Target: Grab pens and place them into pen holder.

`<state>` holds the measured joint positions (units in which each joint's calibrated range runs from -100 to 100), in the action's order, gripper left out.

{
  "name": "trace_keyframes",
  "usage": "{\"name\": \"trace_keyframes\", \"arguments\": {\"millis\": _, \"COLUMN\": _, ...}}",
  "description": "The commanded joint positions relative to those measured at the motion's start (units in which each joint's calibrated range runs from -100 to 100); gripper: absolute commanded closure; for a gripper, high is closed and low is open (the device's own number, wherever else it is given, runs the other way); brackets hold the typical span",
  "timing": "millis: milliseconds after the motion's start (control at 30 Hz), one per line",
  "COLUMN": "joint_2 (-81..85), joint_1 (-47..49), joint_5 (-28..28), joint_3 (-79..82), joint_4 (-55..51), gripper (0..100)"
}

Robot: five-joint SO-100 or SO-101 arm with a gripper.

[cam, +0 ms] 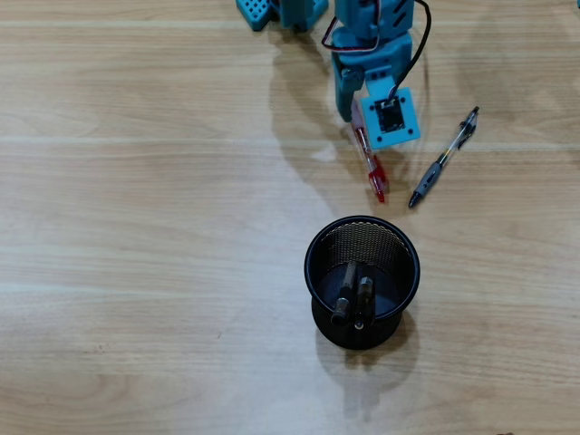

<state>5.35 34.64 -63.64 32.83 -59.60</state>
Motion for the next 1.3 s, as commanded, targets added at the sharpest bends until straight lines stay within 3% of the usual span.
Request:
{"name": "trace_keyframes", "arguments": {"millis": 0, "joint_2": 2.42, "joint_1": 0.16, "joint_5": -0.02, "joint_3": 2.37, "joint_4": 3.70, "gripper": 78}}
{"name": "trace_keyframes", "arguments": {"millis": 533, "joint_2": -7.35, "joint_1": 0.44, "joint_5": -0.23, "joint_3": 2.28, "joint_4": 8.81, "gripper": 77}}
{"name": "trace_keyframes", "arguments": {"millis": 833, "joint_2": -7.77, "joint_1": -0.02, "joint_5": -0.23, "joint_3": 2.10, "joint_4": 8.81, "gripper": 95}}
{"name": "trace_keyframes", "arguments": {"millis": 1267, "joint_2": -6.75, "joint_1": -0.48, "joint_5": -0.34, "joint_3": 0.93, "joint_4": 7.99, "gripper": 98}}
